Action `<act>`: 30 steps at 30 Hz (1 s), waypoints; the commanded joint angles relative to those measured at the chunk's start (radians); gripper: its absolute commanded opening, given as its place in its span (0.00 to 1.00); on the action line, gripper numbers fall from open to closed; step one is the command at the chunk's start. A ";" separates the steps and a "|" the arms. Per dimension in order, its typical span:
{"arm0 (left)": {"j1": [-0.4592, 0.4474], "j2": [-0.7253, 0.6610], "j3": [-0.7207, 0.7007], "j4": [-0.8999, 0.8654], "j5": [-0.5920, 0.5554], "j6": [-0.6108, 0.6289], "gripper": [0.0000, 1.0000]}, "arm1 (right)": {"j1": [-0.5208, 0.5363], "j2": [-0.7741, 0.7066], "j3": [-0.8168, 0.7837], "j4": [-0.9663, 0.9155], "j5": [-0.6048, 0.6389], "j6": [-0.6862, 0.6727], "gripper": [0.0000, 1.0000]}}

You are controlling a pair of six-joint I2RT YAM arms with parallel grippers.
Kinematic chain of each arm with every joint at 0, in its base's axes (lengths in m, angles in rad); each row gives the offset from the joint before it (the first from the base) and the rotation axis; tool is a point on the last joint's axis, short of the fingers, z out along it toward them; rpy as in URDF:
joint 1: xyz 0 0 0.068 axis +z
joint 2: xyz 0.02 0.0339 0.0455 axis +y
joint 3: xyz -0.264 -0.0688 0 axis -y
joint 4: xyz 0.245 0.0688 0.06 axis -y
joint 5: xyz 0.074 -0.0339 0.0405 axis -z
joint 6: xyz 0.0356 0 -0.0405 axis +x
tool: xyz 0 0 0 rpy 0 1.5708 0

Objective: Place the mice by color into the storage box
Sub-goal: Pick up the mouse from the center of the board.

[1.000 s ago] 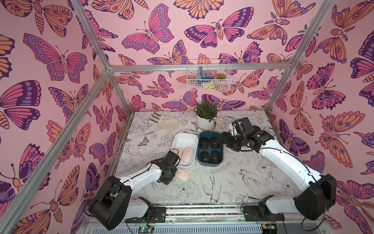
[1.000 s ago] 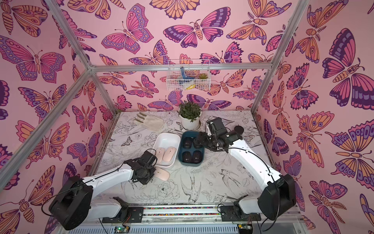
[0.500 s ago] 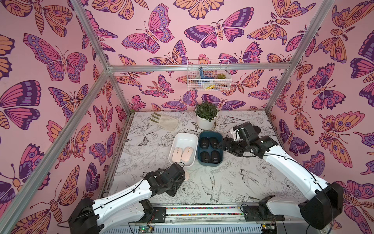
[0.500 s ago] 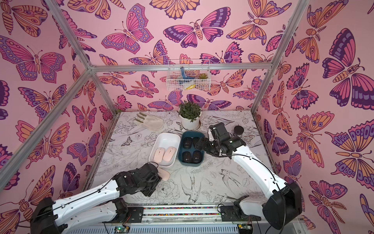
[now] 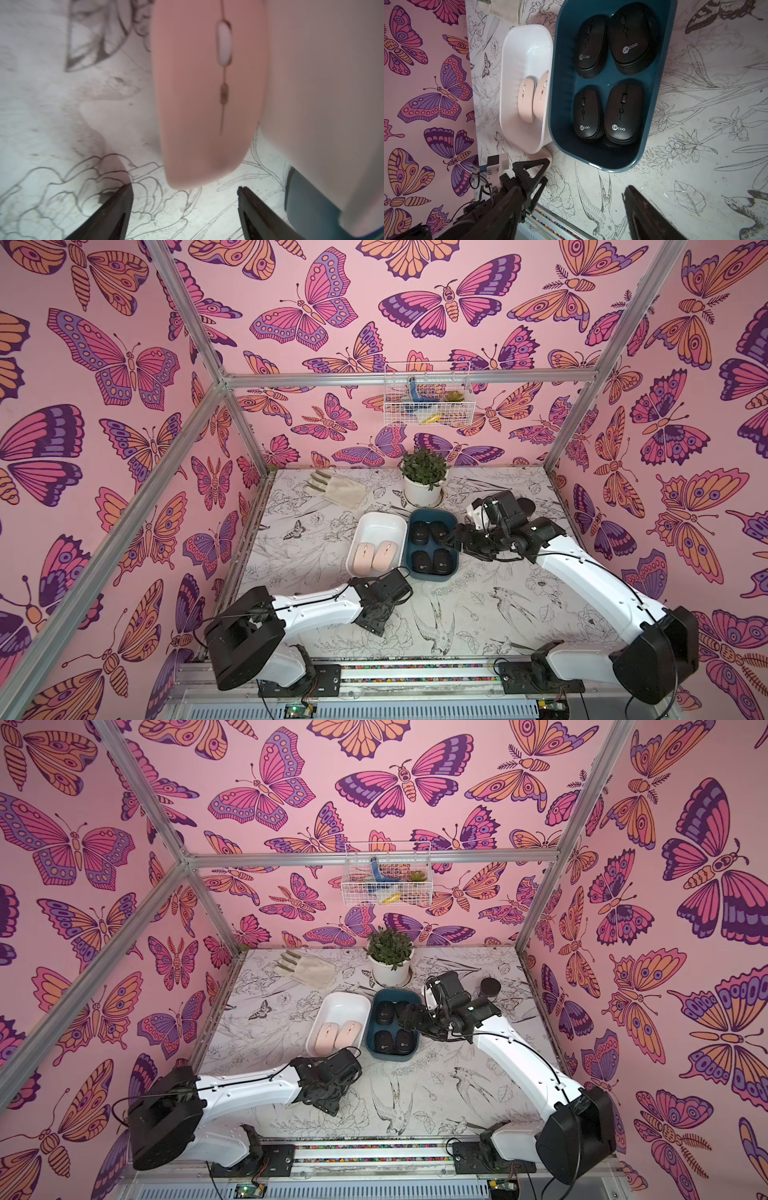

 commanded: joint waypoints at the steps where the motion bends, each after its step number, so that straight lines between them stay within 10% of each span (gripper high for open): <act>1: -0.004 0.031 0.011 -0.010 -0.034 0.002 0.85 | 0.002 -0.038 -0.006 0.009 -0.020 -0.015 0.80; 30: 0.239 -0.028 0.000 -0.318 0.010 0.351 0.76 | 0.002 -0.058 -0.035 0.014 -0.015 -0.062 0.80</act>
